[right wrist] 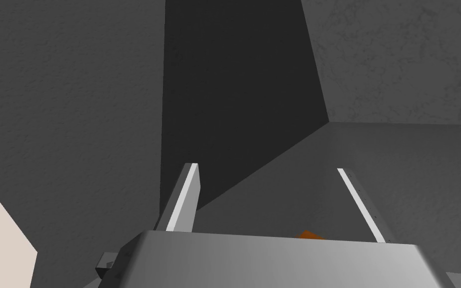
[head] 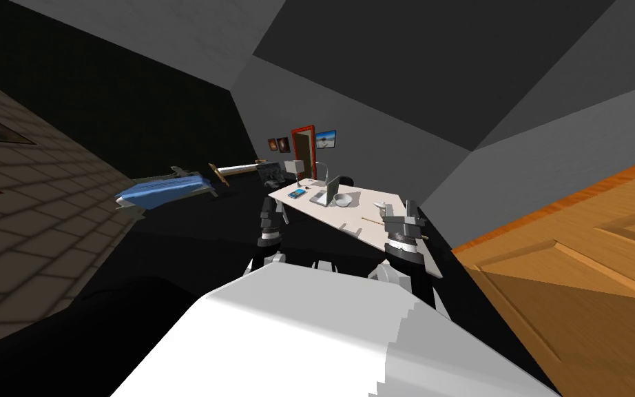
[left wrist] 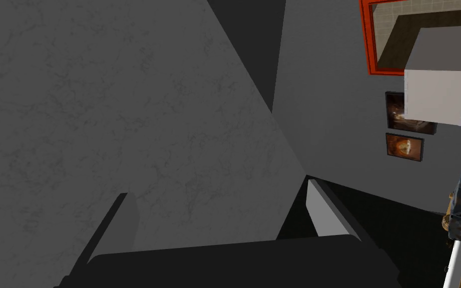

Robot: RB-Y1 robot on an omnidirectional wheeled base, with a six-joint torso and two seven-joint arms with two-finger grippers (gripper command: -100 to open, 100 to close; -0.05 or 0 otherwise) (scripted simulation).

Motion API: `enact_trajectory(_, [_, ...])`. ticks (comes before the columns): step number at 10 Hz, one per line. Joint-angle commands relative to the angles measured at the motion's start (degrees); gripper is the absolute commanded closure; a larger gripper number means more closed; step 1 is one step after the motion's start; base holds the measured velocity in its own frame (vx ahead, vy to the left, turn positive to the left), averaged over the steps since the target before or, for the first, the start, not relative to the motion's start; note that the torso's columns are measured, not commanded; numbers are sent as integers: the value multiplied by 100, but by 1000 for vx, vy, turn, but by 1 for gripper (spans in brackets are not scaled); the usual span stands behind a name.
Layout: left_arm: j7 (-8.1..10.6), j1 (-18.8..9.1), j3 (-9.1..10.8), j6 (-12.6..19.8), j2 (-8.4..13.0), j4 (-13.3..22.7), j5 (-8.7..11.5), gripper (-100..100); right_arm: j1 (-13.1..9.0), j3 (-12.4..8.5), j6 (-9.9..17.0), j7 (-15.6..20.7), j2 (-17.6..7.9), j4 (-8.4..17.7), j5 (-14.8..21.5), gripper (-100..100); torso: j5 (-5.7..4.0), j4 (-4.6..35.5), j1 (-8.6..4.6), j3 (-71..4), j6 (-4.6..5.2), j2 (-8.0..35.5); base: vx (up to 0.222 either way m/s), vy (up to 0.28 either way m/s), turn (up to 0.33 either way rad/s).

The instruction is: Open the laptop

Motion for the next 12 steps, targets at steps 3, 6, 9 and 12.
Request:
enact_trajectory(3, [1,-168,28,385,527,123,-101,-100,0,0,0,0,0,1,0,0,0,77,0,-143,-1,71,20,-6,-91])
enact_trajectory(6, [0,-344,57,765,710,258,-203,-100,1,0,0,0,0,1,0,0,-1,79,-1,-143,-1,74,31,-7,-123])
enact_trajectory(9, [0,-537,89,1179,812,409,-313,-100,1,0,0,0,0,1,0,0,-1,80,-2,-143,-1,75,36,-13,-140])
enact_trajectory(12, [0,-726,120,1585,896,562,-421,-100,1,0,0,0,0,1,0,0,0,80,2,-143,-2,75,37,-5,-130])
